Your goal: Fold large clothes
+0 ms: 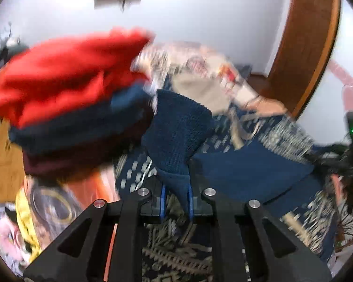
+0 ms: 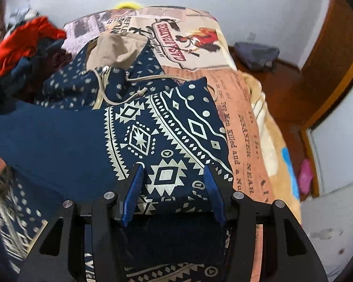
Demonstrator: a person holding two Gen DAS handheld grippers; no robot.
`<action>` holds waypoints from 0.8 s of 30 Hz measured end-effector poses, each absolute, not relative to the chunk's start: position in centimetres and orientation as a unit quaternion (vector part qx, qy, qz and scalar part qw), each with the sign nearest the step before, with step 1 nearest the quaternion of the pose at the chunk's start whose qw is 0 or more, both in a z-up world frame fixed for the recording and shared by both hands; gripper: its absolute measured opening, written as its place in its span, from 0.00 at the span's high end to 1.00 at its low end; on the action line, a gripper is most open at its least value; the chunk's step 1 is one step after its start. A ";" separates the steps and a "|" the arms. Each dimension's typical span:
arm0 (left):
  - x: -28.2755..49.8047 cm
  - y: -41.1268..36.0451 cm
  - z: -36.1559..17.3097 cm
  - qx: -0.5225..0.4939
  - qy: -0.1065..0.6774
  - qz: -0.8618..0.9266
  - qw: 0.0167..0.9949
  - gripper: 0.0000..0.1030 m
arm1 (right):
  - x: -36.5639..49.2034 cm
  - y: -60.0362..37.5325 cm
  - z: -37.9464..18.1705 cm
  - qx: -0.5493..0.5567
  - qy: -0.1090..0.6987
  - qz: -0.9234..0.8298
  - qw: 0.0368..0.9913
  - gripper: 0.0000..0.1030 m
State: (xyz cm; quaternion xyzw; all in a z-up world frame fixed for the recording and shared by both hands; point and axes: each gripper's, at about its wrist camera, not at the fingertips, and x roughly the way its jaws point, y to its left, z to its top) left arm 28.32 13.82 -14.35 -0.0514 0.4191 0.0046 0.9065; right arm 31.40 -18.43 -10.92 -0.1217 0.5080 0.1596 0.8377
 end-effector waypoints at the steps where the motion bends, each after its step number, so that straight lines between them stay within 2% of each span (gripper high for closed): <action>1: 28.3 14.3 -15.3 -0.058 0.430 0.011 0.901 0.84 | 31.2 -18.2 -10.8 -0.132 0.506 0.160 0.837 0.52; 4: 27.9 15.9 -17.8 -0.094 0.456 0.016 0.885 0.81 | 31.1 -18.4 -10.7 -0.134 0.506 0.160 0.837 0.51; 8: 26.4 17.2 -20.4 -0.115 0.478 0.033 0.870 0.71 | 31.0 -18.6 -10.8 -0.127 0.502 0.163 0.840 0.51; 10: 25.7 17.8 -21.1 -0.119 0.484 0.037 0.866 0.62 | 30.9 -18.5 -10.9 -0.130 0.498 0.165 0.841 0.51; 12: 25.0 18.6 -22.1 -0.124 0.489 0.046 0.862 0.47 | 30.8 -18.4 -10.9 -0.133 0.495 0.164 0.843 0.51; 18: 23.3 20.3 -22.3 -0.119 0.496 0.079 0.856 0.42 | 30.7 -18.3 -11.0 -0.131 0.493 0.161 0.845 0.50; 24: 23.5 19.6 -18.8 -0.089 0.475 0.080 0.872 0.42 | 31.2 -18.1 -10.3 -0.133 0.507 0.173 0.834 0.50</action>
